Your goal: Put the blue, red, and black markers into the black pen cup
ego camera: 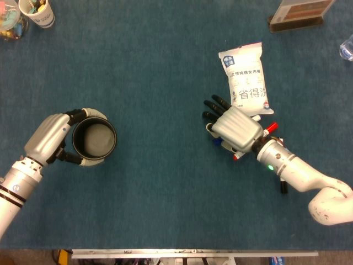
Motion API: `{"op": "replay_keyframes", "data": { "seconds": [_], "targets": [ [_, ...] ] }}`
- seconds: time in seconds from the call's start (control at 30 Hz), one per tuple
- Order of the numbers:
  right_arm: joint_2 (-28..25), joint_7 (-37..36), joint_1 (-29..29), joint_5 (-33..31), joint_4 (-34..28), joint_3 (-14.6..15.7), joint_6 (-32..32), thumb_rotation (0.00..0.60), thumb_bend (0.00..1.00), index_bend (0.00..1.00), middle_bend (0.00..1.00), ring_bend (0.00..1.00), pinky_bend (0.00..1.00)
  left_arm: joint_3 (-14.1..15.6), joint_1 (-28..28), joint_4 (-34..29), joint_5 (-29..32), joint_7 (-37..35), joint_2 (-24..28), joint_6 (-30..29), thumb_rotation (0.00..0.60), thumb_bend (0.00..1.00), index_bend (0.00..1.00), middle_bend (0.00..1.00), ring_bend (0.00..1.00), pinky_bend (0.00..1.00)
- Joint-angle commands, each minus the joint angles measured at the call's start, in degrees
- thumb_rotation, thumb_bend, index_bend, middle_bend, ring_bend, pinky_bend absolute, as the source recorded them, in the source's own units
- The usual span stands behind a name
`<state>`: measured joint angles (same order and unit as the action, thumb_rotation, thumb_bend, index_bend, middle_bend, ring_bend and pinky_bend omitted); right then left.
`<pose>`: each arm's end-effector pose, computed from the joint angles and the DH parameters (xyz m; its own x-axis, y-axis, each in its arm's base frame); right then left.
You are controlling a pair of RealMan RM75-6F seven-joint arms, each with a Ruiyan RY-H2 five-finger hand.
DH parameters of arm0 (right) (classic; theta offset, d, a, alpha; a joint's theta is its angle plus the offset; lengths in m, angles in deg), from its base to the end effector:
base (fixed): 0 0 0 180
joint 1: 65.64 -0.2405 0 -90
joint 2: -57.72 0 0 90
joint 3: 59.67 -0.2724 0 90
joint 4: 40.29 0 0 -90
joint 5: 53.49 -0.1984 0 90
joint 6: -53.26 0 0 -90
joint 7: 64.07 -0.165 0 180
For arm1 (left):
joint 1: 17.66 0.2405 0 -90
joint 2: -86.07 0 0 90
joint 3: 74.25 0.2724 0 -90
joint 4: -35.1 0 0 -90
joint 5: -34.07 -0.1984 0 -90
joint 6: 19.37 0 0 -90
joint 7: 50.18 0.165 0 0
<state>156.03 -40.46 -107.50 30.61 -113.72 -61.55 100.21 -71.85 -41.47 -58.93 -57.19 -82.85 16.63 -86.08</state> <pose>-0.1572 -0.3147 -0.1008 0.7460 -0.1977 0.6359 -0.5552 -0.7119 0.4301 -0.2443 0.2613 0.0767 -0.1191 0.4625 0.8786 0.9565 -0.1839 0.2264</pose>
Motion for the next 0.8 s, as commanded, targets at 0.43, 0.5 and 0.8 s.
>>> {"op": "replay_keyframes", "data": {
  "seconds": [0.43, 0.5, 0.8],
  "targets": [
    [-3.67, -7.8, 0.21, 0.69, -7.04, -2.95, 5.46, 0.6, 0.3, 0.65, 0.3, 0.03, 0.06, -0.71, -1.37, -0.64, 0.78, -1.23, 0.28, 1.52, 0.6, 0.06, 0.32, 0.35, 0.34, 0.34],
    [-5.24, -10.06, 0.34, 1.6, -9.64, -4.06, 7.57, 0.6, 0.3, 0.66, 0.31, 0.04, 0.06, -1.05, -1.87, -0.84, 1.27, -2.08, 0.34, 2.25, 0.6, 0.06, 0.32, 0.35, 0.34, 0.34],
    [-12.43, -27.25, 0.22, 2.1, -23.49, -10.23, 12.7, 0.6, 0.3, 0.66, 0.31, 0.06, 0.06, -2.09, -6.07, -1.62, 2.24, -4.97, 0.0, 8.54, 0.6, 0.06, 0.32, 0.35, 0.34, 0.34]
  ]
}}
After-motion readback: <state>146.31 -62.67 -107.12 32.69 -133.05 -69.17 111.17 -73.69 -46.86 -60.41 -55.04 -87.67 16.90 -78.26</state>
